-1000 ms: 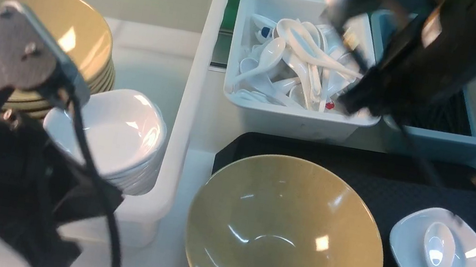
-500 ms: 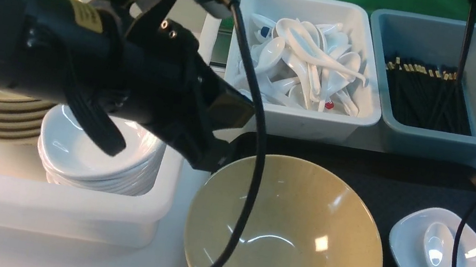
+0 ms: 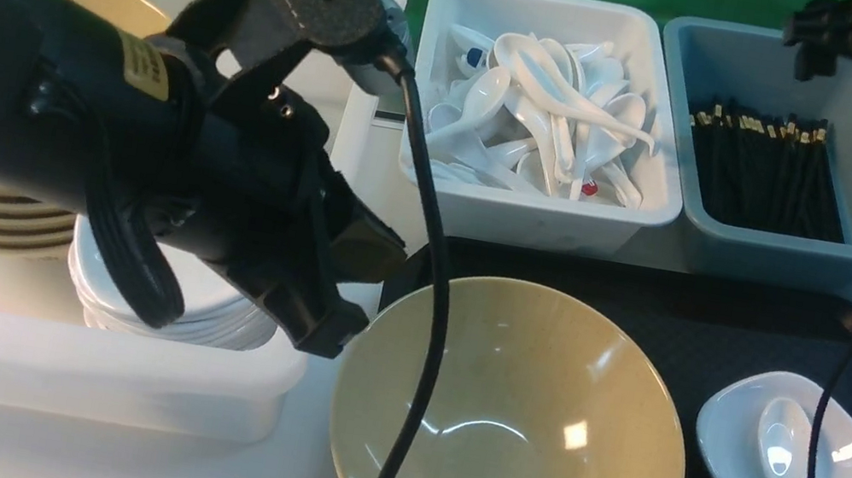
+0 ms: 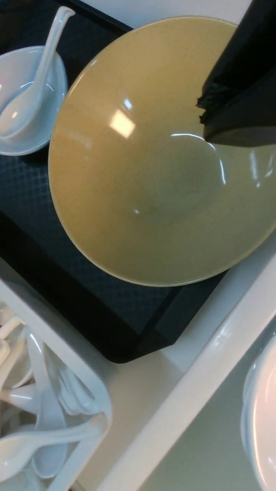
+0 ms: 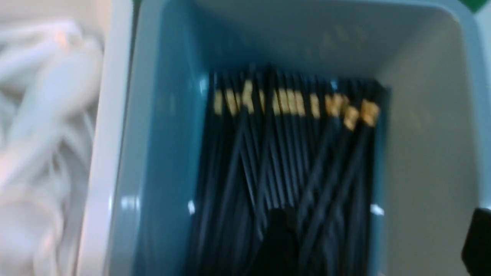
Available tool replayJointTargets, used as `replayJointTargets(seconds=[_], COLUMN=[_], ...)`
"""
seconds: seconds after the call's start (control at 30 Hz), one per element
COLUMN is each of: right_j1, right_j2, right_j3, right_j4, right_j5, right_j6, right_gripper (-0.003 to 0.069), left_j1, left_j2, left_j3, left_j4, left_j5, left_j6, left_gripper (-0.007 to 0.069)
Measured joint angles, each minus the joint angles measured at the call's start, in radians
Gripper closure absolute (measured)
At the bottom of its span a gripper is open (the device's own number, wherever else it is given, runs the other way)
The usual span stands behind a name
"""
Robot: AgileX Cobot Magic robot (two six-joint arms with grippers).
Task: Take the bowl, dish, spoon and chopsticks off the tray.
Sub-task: Use the right arm to put the chopsticks into the small storage box on the right, then use the right arm to grab the soup spoon in the middle
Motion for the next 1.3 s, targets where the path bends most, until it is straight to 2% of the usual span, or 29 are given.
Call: replayJointTargets(seconds=[0.1, 0.23, 0.33, 0.53, 0.6, 0.67, 0.87, 1.07, 1.3], right_j1=[0.014, 0.022, 0.035, 0.094, 0.098, 0.102, 0.102, 0.102, 0.102], right_j2=[-0.072, -0.233, -0.399, -0.68, -0.71, -0.755, -0.726, -0.596, -0.45], right_j3=[-0.012, 0.102, 0.279, 0.707, 0.783, 0.98, 1.154, 1.167, 1.168], right_j4=[0.018, 0.181, 0.315, 0.349, 0.349, 0.346, 0.346, 0.307, 0.253], right_j5=[0.174, 0.215, 0.221, 0.205, 0.187, 0.118, -0.024, -0.137, -0.243], right_j6=[-0.103, -0.177, -0.224, -0.21, -0.195, -0.149, -0.108, -0.068, 0.005], right_gripper=[0.0057, 0.0105, 0.0144, 0.0195, 0.0197, 0.0201, 0.0202, 0.0202, 0.0202], left_j1=[0.0, -0.039, -0.106, -0.193, -0.202, -0.217, -0.219, -0.219, -0.219], left_j2=[-0.013, 0.007, 0.059, 0.136, 0.139, 0.141, 0.144, 0.15, 0.13], left_j3=[-0.001, -0.012, -0.06, -0.22, -0.238, -0.255, -0.236, -0.181, -0.16], left_j4=[-0.001, 0.019, 0.075, 0.125, 0.126, 0.117, 0.102, 0.095, 0.022], left_j5=[-0.022, -0.037, -0.002, 0.037, 0.037, 0.034, 0.056, 0.12, 0.216], left_j6=[-0.002, -0.002, 0.001, 0.006, 0.009, 0.025, 0.028, 0.028, 0.028], left_gripper=[0.0636, 0.0636, 0.0636, 0.0636, 0.0636, 0.0636, 0.0636, 0.0636, 0.0636])
